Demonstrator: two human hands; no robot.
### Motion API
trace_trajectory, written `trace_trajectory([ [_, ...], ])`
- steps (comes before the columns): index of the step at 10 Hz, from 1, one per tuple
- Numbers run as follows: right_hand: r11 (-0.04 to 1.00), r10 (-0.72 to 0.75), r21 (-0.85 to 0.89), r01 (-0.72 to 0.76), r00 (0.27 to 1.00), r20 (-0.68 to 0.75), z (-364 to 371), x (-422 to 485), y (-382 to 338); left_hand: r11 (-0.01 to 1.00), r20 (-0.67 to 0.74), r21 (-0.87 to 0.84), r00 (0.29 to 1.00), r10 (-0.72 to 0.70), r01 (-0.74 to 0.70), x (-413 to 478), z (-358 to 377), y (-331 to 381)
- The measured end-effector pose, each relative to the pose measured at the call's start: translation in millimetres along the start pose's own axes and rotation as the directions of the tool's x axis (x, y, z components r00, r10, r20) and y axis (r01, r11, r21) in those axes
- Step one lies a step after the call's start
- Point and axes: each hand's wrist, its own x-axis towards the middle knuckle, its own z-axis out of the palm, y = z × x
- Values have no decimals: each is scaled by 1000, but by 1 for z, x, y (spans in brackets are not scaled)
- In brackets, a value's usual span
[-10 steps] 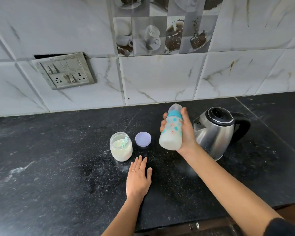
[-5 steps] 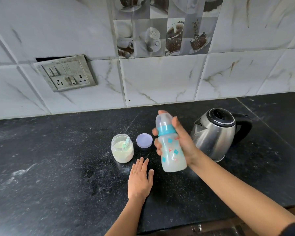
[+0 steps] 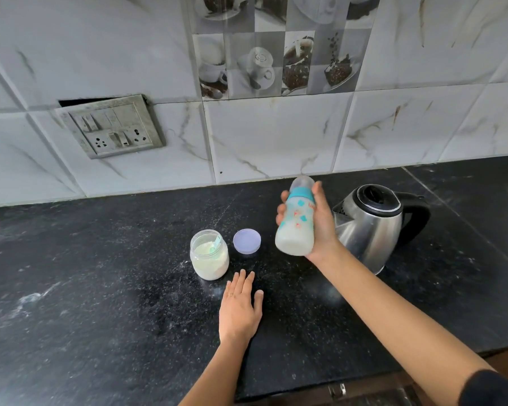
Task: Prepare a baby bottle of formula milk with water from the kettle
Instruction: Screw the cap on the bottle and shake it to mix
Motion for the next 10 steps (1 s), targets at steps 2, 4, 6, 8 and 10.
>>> trace_trajectory([
  [2,966,139,-243,-88,969,203,-7,-18,10,1000,9,15,1000,-2,2,0,0,0],
  [4,996,85,-5,-85,989,117,-6,-4,7,1000,8,15,1000,-7,7,0,0,1],
  [6,990,103,-108,-88,985,138,-4,-5,9,1000,8,29,1000,-9,9,0,0,1],
  [8,979,154,-173,-108,948,278,-16,-3,8,1000,9,26,1000,-12,12,0,0,2],
  [10,998,56,-45,-47,974,218,-16,5,-3,1000,9,10,1000,-12,12,0,-1,3],
])
